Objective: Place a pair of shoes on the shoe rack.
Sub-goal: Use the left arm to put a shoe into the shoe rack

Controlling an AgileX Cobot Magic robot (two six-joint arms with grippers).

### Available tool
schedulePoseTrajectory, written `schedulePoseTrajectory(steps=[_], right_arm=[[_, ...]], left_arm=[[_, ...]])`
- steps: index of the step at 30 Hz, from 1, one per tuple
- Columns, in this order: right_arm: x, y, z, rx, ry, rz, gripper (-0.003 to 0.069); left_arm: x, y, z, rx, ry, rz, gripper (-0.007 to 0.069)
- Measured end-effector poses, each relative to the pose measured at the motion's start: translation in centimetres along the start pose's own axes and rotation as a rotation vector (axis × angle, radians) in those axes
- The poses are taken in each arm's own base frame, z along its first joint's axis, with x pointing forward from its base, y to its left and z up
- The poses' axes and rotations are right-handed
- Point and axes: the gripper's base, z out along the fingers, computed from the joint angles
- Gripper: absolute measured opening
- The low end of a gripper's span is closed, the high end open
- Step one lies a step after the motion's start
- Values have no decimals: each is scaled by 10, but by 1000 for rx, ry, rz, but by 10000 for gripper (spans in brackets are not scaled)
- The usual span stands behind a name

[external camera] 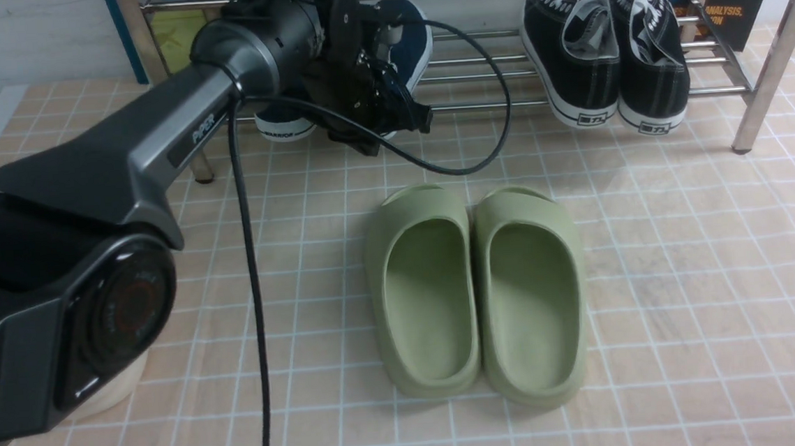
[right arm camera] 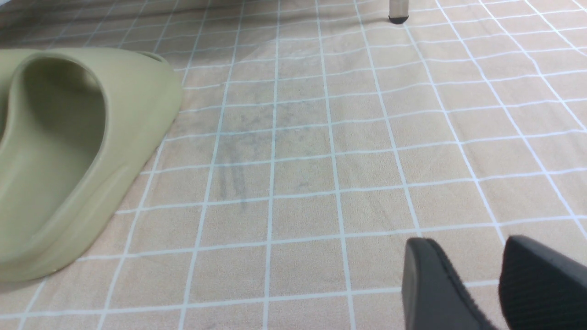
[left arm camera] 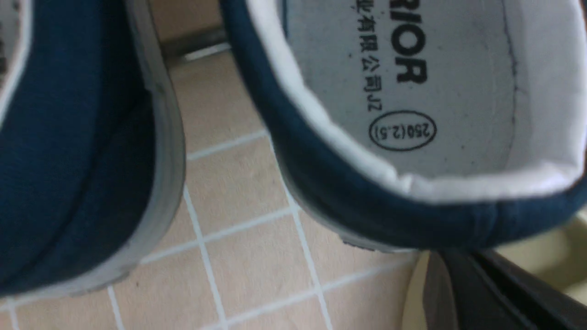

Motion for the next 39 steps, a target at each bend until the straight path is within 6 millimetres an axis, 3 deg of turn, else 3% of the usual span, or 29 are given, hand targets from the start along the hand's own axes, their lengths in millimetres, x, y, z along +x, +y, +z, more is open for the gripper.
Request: schedulePoseTrajectory(steps=[4, 10, 17, 21, 22, 27, 30, 34, 39], right_arm=[[0, 0, 0, 0, 0, 0, 238], [0, 0, 0, 0, 0, 0, 238], [0, 0, 0, 0, 0, 0, 238], [0, 0, 0, 0, 0, 0, 238], [0, 0, 0, 0, 0, 0, 238], [0, 0, 0, 0, 0, 0, 238], [0, 0, 0, 0, 0, 0, 238], [0, 0, 0, 0, 0, 0, 238], [0, 0, 0, 0, 0, 0, 238]], left_arm=[[-7, 0, 1, 5, -81, -25, 4], [-7, 1, -9, -7, -53, -23, 8], [-13, 14, -60, -93, -24, 14, 13], [-14, 35, -69, -179, -14, 36, 16], [-14, 35, -69, -179, -14, 36, 16], [-6, 77, -67, -247, 81, -34, 17], [-4, 101, -53, -270, 65, -93, 20], [-3, 109, -21, -263, 15, -102, 20], [1, 103, -1, -243, 19, -97, 23]])
